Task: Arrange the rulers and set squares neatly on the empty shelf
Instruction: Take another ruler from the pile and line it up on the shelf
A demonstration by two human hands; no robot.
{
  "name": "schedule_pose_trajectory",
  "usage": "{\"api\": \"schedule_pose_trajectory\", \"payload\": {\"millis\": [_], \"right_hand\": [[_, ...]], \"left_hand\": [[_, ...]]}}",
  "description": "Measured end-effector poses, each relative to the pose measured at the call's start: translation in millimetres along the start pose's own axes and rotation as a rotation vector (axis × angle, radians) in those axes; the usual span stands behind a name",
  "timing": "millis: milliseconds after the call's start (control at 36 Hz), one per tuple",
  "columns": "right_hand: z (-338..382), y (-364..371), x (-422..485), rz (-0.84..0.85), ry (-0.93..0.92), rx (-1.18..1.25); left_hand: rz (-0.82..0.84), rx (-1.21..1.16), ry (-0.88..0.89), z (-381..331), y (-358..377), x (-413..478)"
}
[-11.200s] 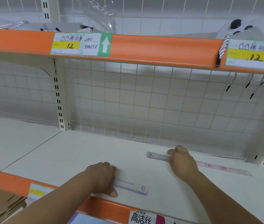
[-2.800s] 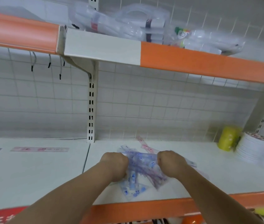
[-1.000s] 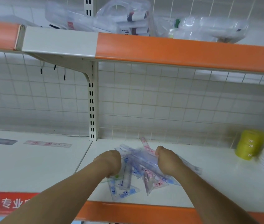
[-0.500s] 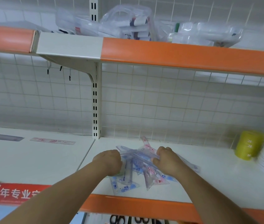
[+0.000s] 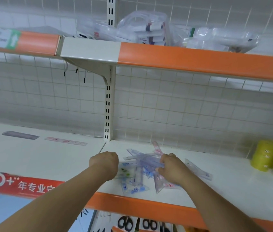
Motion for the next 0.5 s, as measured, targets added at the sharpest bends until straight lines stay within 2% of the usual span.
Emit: {"api": "schedule_pose_trajectory", "payload": {"millis": [250,500], "right_hand": [[12.7,-2.8,-4.5,0.008,-0.008,-0.093],[39.0,0.8,0.0,0.041,-0.064,-0.100]], "left_hand": [[0.075,0.021,0.007,6.7,3.1,-11.9],[0.053,0.029,-0.008,34.7,3.1,-19.4]]}}
Point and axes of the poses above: each hand's wrist, its own x-axis towards the middle knuckle, its own y-axis out of the palm, z = x × y, the point moved 5 cm from there along x, towards the middle knuckle, and after that the axes turned 11 degrees about z, right-handed, at the moved point
